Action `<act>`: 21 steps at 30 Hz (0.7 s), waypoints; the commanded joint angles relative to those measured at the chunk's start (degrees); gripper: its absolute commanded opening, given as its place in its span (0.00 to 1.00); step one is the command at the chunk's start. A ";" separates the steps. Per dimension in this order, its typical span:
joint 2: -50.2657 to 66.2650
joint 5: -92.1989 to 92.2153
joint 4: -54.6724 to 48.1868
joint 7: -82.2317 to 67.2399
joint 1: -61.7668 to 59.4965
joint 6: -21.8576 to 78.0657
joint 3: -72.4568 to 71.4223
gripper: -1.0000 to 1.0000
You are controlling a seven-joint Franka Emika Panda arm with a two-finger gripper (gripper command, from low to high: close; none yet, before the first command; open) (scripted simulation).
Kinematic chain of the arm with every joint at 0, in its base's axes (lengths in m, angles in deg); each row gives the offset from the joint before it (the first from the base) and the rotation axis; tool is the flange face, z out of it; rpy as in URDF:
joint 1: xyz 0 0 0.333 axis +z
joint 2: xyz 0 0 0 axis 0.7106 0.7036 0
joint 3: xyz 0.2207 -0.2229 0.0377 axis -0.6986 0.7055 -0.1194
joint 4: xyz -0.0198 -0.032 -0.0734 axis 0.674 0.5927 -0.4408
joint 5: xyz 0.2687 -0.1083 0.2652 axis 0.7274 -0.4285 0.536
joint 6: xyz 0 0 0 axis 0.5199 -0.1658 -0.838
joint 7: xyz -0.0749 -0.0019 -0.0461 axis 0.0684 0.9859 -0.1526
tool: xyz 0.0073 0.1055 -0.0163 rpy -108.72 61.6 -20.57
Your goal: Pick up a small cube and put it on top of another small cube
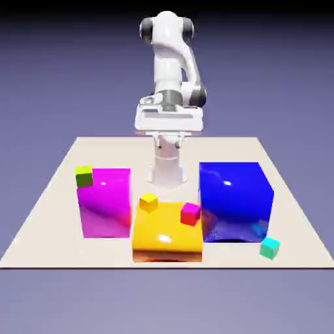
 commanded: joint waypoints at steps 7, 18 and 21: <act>12.69 -1.60 -14.54 -0.71 4.36 12.96 -0.79 0.50; 32.63 -4.10 -37.38 -1.83 11.21 33.33 -2.03 0.50; 38.07 -4.79 -43.61 -2.14 13.07 38.88 -2.37 0.50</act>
